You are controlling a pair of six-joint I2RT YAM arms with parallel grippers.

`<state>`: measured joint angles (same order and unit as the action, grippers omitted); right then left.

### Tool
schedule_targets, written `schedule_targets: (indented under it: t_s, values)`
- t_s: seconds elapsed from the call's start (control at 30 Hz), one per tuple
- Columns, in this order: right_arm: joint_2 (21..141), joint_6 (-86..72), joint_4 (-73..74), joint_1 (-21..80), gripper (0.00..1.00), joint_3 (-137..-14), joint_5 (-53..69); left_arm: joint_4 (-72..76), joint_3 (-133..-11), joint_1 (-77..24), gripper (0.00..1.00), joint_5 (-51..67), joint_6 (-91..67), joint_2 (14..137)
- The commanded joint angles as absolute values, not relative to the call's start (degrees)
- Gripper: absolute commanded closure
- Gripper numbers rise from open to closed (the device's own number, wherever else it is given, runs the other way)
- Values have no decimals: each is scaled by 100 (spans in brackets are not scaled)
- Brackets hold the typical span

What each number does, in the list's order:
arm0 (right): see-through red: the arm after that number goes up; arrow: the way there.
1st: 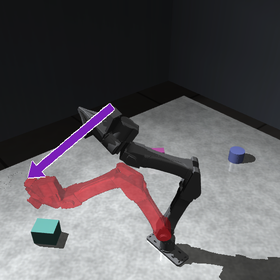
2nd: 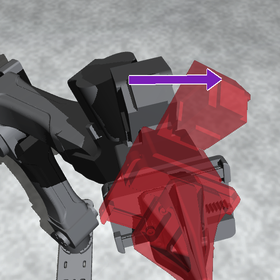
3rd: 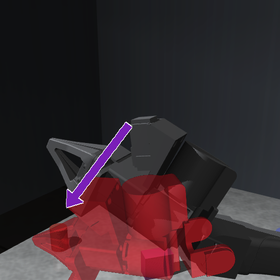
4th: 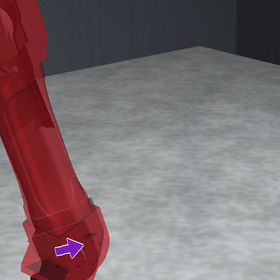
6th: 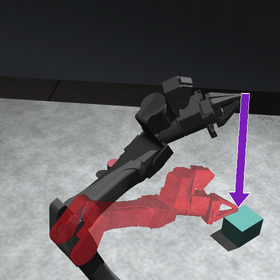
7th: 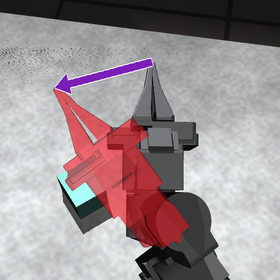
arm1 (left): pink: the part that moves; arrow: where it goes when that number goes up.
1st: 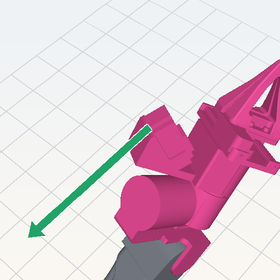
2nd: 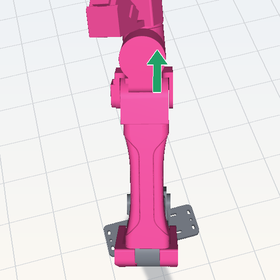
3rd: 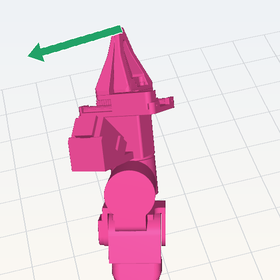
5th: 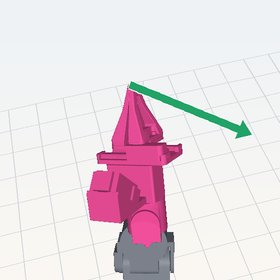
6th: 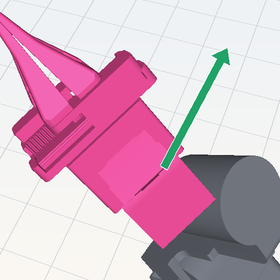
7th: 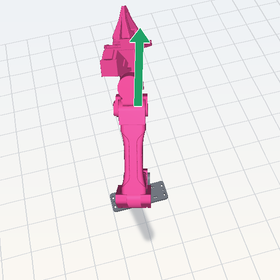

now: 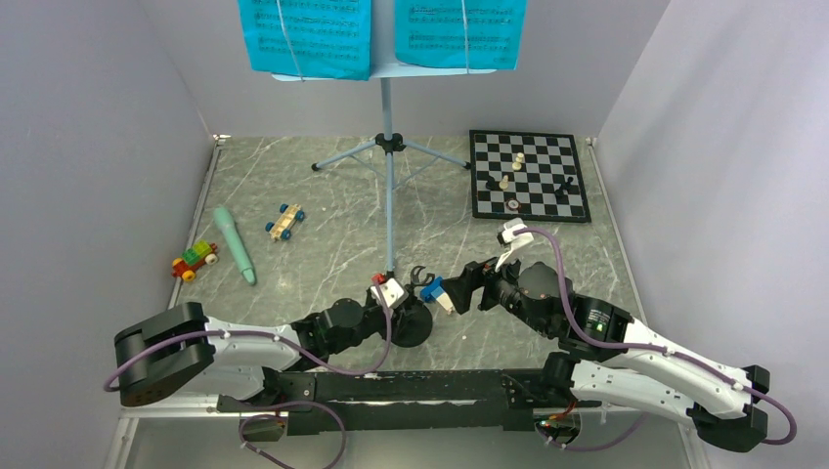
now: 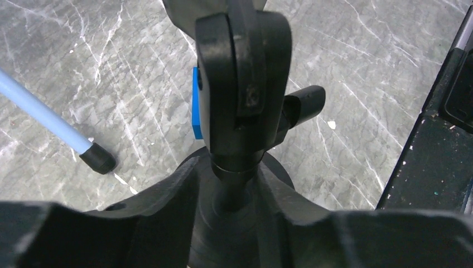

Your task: Pack up the instrument practice props

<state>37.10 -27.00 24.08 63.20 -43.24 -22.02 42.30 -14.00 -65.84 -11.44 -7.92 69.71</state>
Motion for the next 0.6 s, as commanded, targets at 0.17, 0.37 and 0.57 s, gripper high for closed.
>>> schedule_targets:
  t_s: [0.17, 0.37, 0.57]
  values:
    - [3693, -2586, 2470, 6329, 11, -4605, -2338, 4871, -1657, -6618, 81, -1046, -747, 7118]
    - [3721, -2576, 2422, 6329, 11, -4605, -2329, 4243, -1692, -6630, 100, -1061, -651, 6460]
    - [3736, -2575, 2364, 6329, 11, -4594, -2297, 2615, -2094, -6750, 100, -1652, -595, 5074]
